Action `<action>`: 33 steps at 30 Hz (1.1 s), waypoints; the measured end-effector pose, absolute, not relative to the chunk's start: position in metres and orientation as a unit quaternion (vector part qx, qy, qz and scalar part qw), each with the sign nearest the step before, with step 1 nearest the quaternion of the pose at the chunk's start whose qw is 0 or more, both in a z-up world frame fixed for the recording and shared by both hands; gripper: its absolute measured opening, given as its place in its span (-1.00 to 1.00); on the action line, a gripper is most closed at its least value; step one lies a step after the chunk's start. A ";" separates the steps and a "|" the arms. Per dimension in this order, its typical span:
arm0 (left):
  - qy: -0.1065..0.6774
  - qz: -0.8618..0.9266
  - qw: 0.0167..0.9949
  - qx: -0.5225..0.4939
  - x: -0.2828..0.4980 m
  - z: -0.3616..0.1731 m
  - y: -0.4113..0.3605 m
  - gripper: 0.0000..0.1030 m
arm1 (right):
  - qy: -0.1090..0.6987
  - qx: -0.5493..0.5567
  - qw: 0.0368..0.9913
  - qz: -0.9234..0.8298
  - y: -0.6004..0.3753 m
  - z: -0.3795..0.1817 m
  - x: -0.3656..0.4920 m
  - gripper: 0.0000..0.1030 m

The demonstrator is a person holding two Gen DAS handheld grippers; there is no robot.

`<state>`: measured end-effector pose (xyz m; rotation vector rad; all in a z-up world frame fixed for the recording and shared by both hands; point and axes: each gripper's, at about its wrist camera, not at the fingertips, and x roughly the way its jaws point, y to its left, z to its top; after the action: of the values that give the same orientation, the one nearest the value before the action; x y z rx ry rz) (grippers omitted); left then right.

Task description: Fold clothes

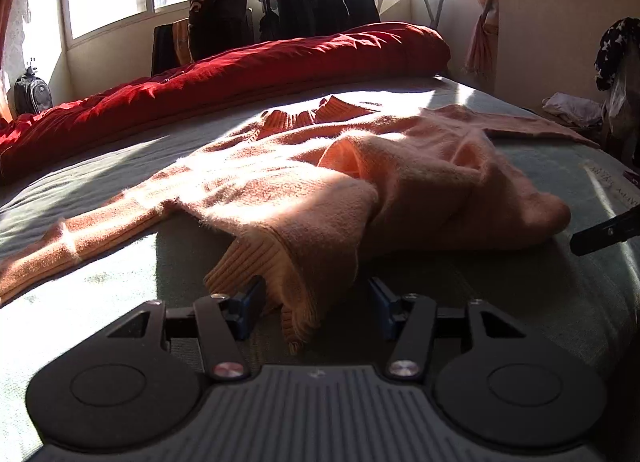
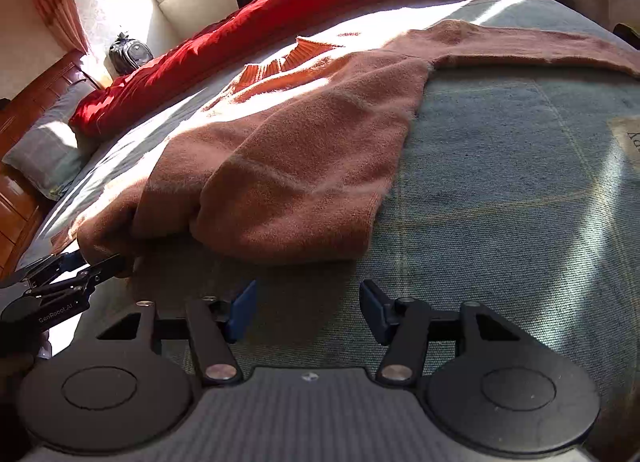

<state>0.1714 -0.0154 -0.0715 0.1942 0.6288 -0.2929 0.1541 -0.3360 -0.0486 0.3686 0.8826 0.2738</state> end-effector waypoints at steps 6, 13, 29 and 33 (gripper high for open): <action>0.317 -0.157 0.929 0.110 0.175 -0.087 -0.022 0.05 | 0.403 0.216 0.876 0.151 -0.348 -0.055 0.164 0.27; 0.270 -0.168 0.941 0.116 0.173 -0.079 -0.015 0.05 | 0.370 0.237 0.883 0.166 -0.360 -0.080 0.183 0.29; 0.246 -0.194 0.949 0.019 0.180 -0.075 0.017 -0.78 | 0.296 0.177 0.909 0.236 -0.351 -0.065 0.173 -0.73; 0.215 -0.181 0.959 0.019 0.173 -0.048 0.025 -0.85 | 0.267 0.208 0.912 0.234 -0.364 -0.039 0.171 -0.75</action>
<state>0.1727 0.0245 -0.0480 0.0391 0.4356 -0.3676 0.1712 -0.3640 -0.0391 0.4279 0.5496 0.4831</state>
